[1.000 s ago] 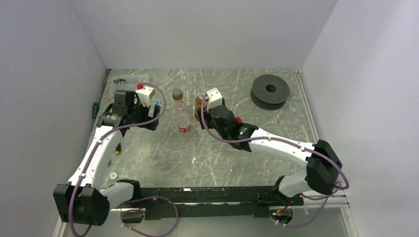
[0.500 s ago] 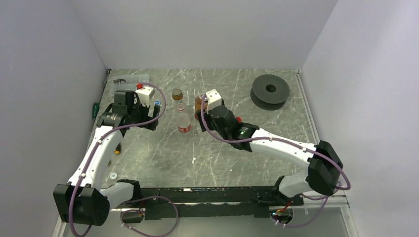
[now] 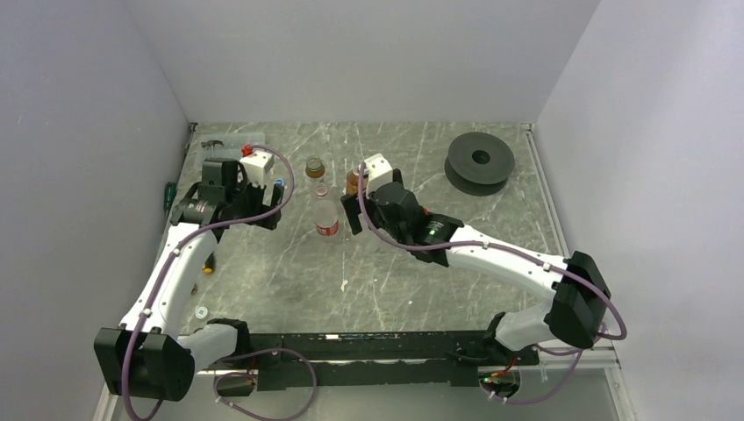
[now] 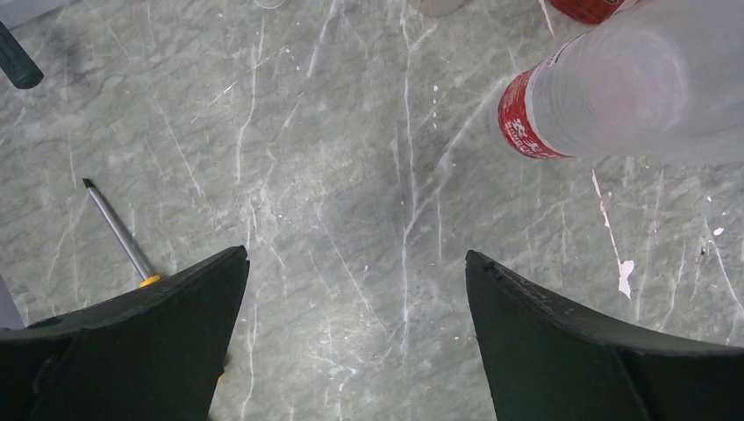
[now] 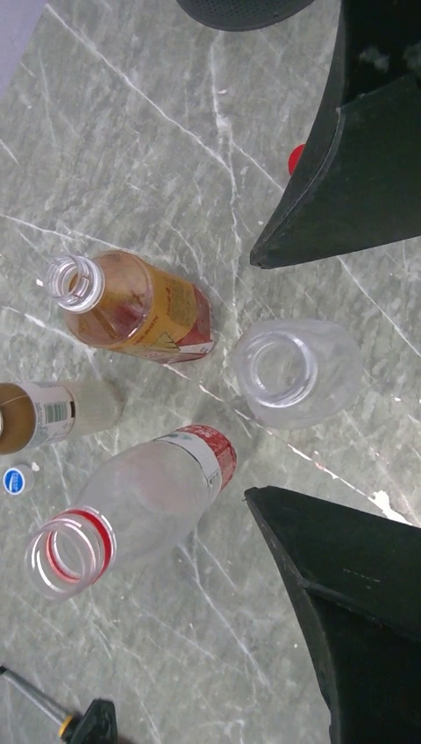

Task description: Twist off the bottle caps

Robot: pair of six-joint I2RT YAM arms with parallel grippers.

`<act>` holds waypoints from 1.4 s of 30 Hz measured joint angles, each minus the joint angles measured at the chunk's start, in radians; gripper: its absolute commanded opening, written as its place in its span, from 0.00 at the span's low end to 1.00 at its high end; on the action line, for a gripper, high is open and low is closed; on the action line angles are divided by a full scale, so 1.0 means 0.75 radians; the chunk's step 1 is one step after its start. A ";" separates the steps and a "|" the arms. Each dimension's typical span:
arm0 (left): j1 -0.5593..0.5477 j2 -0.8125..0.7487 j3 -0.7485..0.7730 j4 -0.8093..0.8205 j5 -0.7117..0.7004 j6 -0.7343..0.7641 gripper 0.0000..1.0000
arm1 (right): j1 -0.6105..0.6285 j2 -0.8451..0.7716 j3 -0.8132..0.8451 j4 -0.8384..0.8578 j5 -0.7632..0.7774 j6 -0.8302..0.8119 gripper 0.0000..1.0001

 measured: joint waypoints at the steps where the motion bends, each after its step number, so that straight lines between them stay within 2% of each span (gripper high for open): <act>1: 0.000 0.000 0.002 0.000 0.001 0.000 1.00 | 0.000 -0.005 0.008 -0.009 -0.007 -0.001 1.00; 7: 0.000 0.013 0.023 0.006 0.002 0.000 0.99 | -0.005 -0.103 0.065 -0.096 -0.044 0.001 1.00; 11: 0.003 0.078 0.135 0.027 0.004 0.000 0.99 | -0.053 -0.195 0.140 -0.154 -0.043 0.002 1.00; 14: 0.009 0.149 0.225 0.076 0.007 0.005 0.99 | -0.199 -0.252 0.211 -0.199 -0.047 0.025 1.00; 19: 0.074 0.244 0.195 0.229 0.059 0.011 0.99 | -0.612 -0.276 0.247 -0.229 -0.072 0.136 1.00; 23: 0.141 0.259 0.049 0.362 0.110 0.017 0.99 | -0.894 -0.290 0.097 -0.204 -0.065 0.252 1.00; 27: 0.251 0.280 -0.128 0.548 0.196 0.014 1.00 | -1.092 -0.343 -0.230 -0.081 0.017 0.347 1.00; 29: 0.306 0.311 -0.202 0.648 0.241 -0.002 0.99 | -1.126 -0.332 -0.330 -0.053 0.087 0.358 1.00; 32: 0.385 0.406 -0.290 0.775 0.278 -0.025 0.99 | -1.137 -0.263 -0.365 -0.004 0.187 0.350 1.00; 35: 0.392 0.450 -0.406 0.940 0.301 -0.046 0.99 | -1.146 -0.223 -0.448 0.183 0.272 0.300 1.00; 42: 0.387 0.505 -0.605 1.324 0.315 -0.127 0.99 | -1.174 -0.158 -0.710 0.529 0.305 0.176 1.00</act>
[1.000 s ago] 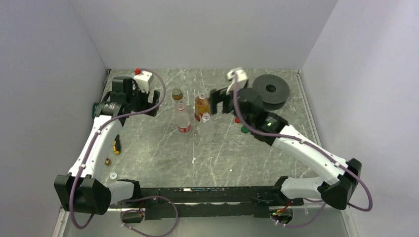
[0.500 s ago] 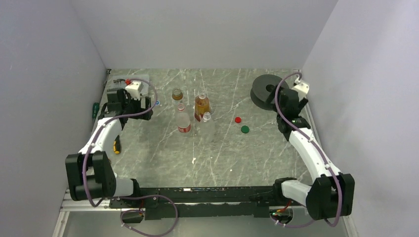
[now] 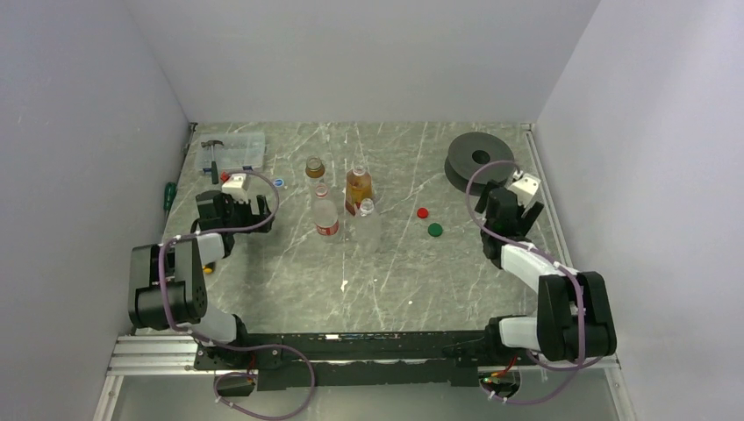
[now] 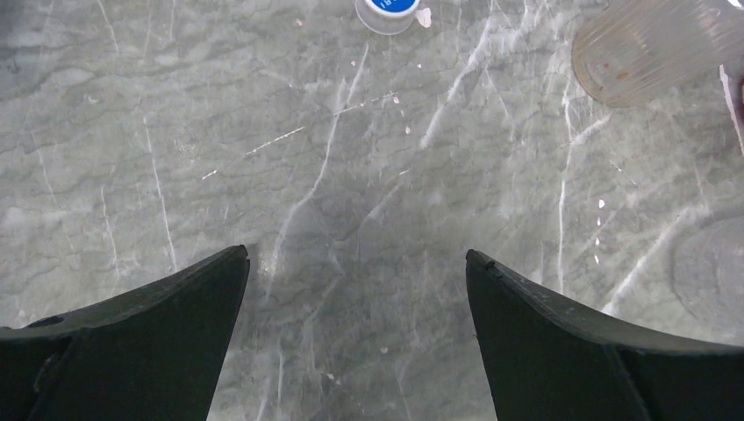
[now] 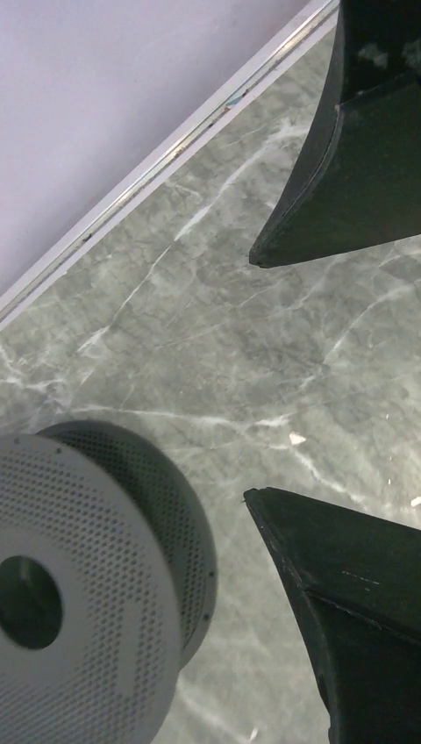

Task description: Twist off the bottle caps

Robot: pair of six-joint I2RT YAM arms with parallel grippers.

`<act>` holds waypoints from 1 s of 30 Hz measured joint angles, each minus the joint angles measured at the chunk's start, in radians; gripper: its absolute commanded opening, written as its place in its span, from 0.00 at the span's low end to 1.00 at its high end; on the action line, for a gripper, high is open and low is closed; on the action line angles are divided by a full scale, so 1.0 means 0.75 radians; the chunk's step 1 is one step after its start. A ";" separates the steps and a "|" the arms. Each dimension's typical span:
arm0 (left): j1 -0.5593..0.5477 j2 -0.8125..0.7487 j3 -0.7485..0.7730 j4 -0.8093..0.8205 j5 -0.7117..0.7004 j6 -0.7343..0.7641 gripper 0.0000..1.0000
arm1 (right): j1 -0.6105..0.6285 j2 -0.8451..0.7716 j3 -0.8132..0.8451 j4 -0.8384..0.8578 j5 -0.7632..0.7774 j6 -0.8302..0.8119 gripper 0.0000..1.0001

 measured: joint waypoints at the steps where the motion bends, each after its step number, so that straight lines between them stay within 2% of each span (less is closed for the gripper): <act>1: 0.000 0.010 -0.031 0.076 -0.001 -0.004 0.99 | 0.000 0.012 -0.025 0.037 -0.002 -0.016 1.00; 6: -0.001 0.037 -0.130 0.336 -0.026 -0.012 0.99 | 0.000 0.059 -0.168 0.264 -0.031 -0.104 1.00; 13: -0.001 0.163 -0.358 0.859 -0.043 -0.009 0.99 | 0.003 0.188 -0.224 0.589 -0.033 -0.179 1.00; 17: -0.012 0.184 -0.369 0.928 -0.063 -0.003 0.99 | 0.024 0.219 -0.310 0.734 -0.043 -0.237 1.00; 22: -0.027 0.192 -0.247 0.867 -0.097 -0.003 0.99 | -0.024 0.262 -0.288 0.766 -0.199 -0.256 1.00; 26: -0.030 0.191 -0.238 0.859 -0.112 -0.003 0.99 | 0.014 0.271 -0.423 0.991 -0.255 -0.325 1.00; 30: -0.030 0.191 -0.238 0.845 -0.121 -0.003 0.99 | -0.009 0.289 -0.404 0.977 -0.320 -0.334 1.00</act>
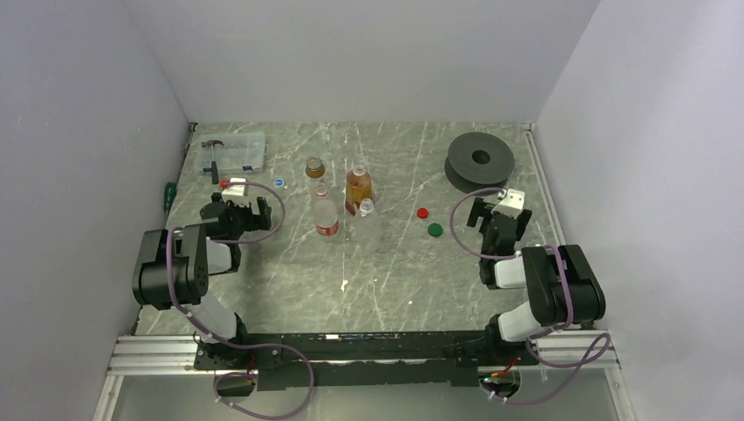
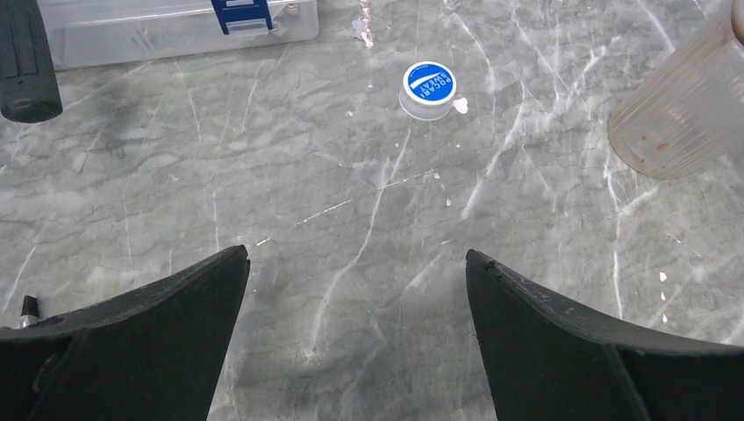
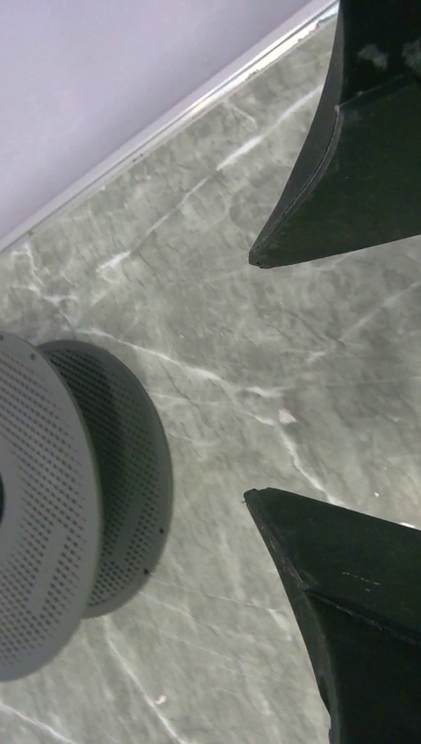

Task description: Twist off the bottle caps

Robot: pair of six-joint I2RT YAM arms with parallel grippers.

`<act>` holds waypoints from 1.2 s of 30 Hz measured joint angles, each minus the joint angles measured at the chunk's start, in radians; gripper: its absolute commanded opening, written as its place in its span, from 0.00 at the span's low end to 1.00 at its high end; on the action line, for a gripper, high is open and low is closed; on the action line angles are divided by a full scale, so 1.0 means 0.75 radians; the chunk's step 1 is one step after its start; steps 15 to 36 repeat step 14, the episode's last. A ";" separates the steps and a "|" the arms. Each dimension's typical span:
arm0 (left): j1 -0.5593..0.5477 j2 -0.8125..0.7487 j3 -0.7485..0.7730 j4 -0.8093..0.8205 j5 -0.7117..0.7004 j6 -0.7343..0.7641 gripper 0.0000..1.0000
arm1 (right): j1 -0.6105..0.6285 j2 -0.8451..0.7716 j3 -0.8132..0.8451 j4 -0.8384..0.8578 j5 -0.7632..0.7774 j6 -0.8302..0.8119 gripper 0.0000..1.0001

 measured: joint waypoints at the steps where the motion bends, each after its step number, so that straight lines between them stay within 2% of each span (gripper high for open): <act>1: 0.000 0.000 0.000 -0.003 -0.001 -0.001 0.99 | -0.018 -0.001 0.011 0.001 -0.010 0.003 1.00; 36: 0.000 0.000 0.000 -0.014 -0.010 -0.005 0.99 | -0.041 -0.001 0.023 0.001 -0.040 0.009 1.00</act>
